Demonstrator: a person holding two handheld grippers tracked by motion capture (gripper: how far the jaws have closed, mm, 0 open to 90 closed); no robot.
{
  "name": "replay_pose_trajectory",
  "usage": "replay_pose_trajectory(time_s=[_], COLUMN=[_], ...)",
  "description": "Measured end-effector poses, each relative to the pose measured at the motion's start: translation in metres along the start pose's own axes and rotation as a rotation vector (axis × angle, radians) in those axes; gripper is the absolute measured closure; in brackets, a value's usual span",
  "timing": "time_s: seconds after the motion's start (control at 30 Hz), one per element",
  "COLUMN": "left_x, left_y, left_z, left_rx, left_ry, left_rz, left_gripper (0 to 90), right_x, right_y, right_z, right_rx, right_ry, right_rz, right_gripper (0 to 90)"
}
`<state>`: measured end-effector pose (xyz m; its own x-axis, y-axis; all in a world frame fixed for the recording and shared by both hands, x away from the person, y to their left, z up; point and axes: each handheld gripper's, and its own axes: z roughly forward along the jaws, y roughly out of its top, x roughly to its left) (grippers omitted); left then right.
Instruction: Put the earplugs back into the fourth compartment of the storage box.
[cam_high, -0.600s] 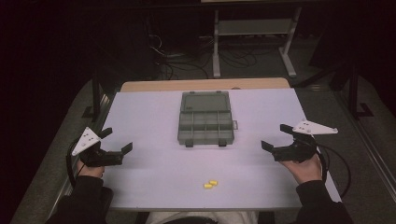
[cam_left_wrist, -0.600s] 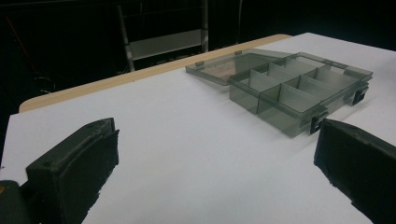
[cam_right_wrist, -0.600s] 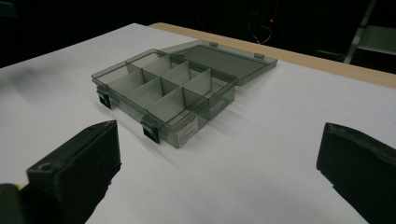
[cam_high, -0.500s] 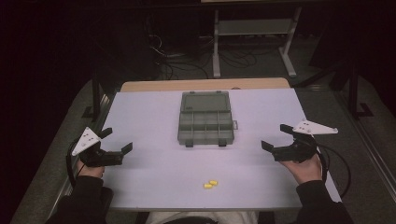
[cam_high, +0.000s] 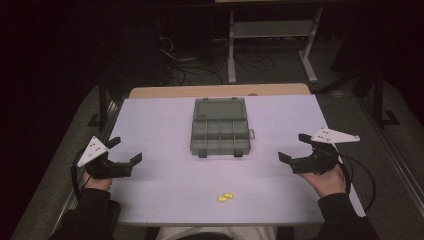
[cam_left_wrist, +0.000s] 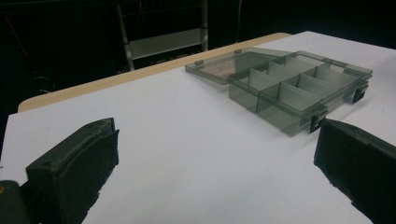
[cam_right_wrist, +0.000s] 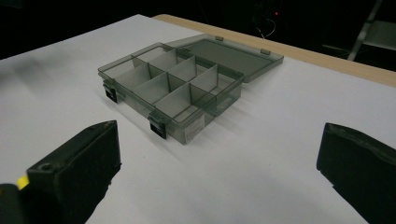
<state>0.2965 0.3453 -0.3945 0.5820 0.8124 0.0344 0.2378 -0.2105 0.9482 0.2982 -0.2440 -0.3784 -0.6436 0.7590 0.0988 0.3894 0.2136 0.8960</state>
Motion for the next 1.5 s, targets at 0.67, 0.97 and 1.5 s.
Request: replay_pose_trajectory(time_s=[0.67,0.97,1.5], left_x=[-0.001,-0.002,-0.002], left_y=[0.0,0.0,-0.001], left_z=[0.001,0.002,0.003], left_rx=[0.005,0.004,0.008], left_ry=[-0.011,-0.012,-0.012], left_rz=[0.01,0.01,0.009], left_gripper=[0.0,0.0,0.0], right_x=[0.028,0.045,0.059], right_y=[0.021,0.024,0.014], right_z=[0.021,0.037,0.064], right_rx=[0.101,0.162,0.27], right_ry=[0.074,0.12,0.181], right_rz=[-0.096,-0.154,-0.184], right_gripper=[0.0,0.0,0.0])
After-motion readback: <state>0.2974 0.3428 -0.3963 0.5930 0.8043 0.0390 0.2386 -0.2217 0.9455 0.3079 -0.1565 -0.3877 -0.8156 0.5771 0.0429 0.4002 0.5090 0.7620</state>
